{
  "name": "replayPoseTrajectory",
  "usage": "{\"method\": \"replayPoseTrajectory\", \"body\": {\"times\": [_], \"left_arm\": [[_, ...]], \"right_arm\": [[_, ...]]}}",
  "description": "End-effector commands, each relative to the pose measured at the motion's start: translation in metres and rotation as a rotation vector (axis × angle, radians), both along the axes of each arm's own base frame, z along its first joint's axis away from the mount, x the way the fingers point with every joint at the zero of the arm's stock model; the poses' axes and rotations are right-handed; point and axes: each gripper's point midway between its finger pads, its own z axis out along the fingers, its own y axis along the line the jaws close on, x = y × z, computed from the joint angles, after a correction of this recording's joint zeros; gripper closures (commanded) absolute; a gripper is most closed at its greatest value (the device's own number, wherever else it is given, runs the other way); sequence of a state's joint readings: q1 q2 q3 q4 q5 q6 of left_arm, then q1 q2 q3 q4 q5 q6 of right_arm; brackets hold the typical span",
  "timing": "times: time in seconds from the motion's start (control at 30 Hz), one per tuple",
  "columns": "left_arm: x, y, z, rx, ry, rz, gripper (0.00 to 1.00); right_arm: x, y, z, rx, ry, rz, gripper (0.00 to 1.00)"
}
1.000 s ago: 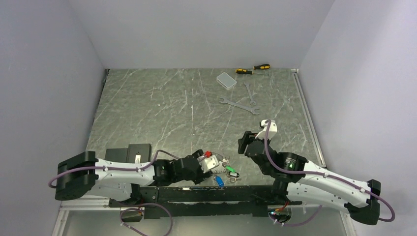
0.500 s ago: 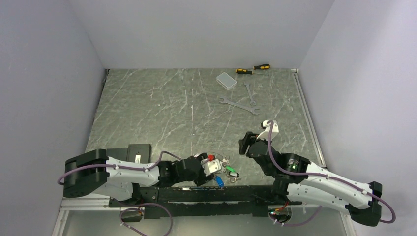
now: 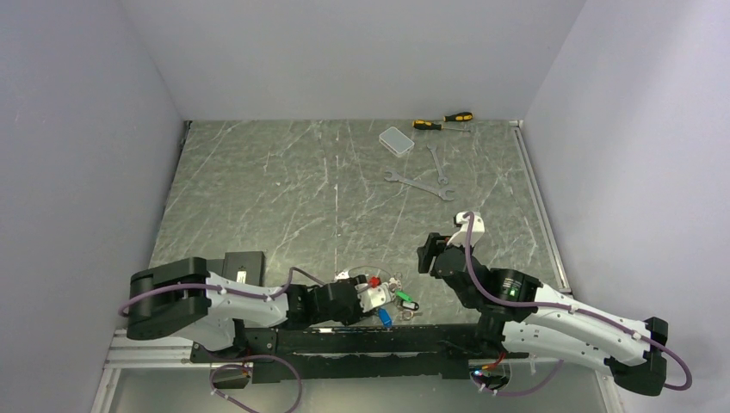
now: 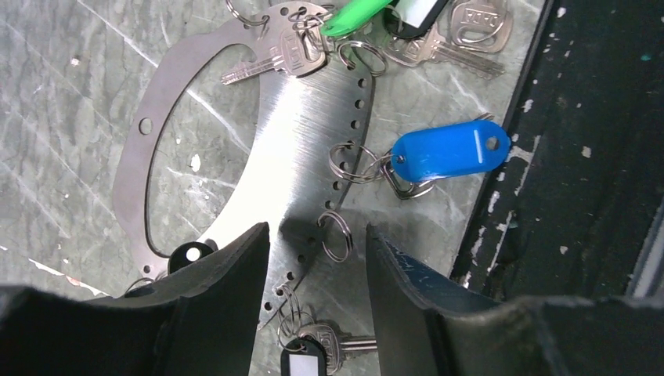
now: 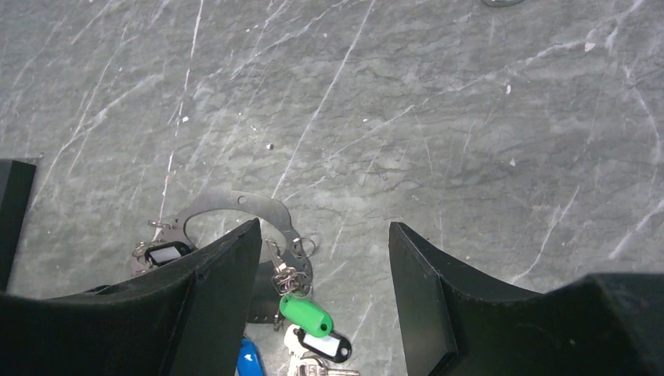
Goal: Put the keys on the keyring
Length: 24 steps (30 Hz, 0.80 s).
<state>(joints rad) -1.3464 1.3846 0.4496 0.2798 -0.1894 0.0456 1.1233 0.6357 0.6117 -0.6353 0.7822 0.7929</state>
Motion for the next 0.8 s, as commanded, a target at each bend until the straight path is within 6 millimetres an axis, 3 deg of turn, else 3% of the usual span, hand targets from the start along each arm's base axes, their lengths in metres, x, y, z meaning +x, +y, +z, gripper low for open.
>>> {"method": "replayPoseTrajectory", "body": {"times": [0.0, 0.2, 0.3, 0.33, 0.53, 0.77], "left_arm": [[0.009, -0.008, 0.006, -0.031, -0.063, 0.015, 0.49], [0.013, -0.006, 0.004, -0.008, -0.086, 0.026, 0.64], [0.015, -0.006, 0.009, -0.002, -0.092, 0.039, 0.97], [0.018, -0.004, 0.011, 0.002, -0.095, 0.065, 1.0], [0.024, -0.009, 0.04, -0.027, -0.091, 0.12, 1.0], [0.028, -0.011, 0.1, -0.147, -0.146, 0.105, 1.0]], "right_arm": [[0.0, 0.001, 0.001, -0.004, -0.003, 0.009, 0.35], [0.0, 0.0, 0.001, -0.006, -0.004, 0.011, 0.35], [-0.001, 0.0, 0.001, -0.009, -0.003, 0.016, 0.35], [-0.001, 0.0, 0.001, -0.012, -0.001, 0.017, 0.35], [-0.003, 0.002, -0.001, -0.02, 0.014, 0.033, 0.35], [-0.007, 0.003, -0.003, -0.037, 0.036, 0.059, 0.35]]}}
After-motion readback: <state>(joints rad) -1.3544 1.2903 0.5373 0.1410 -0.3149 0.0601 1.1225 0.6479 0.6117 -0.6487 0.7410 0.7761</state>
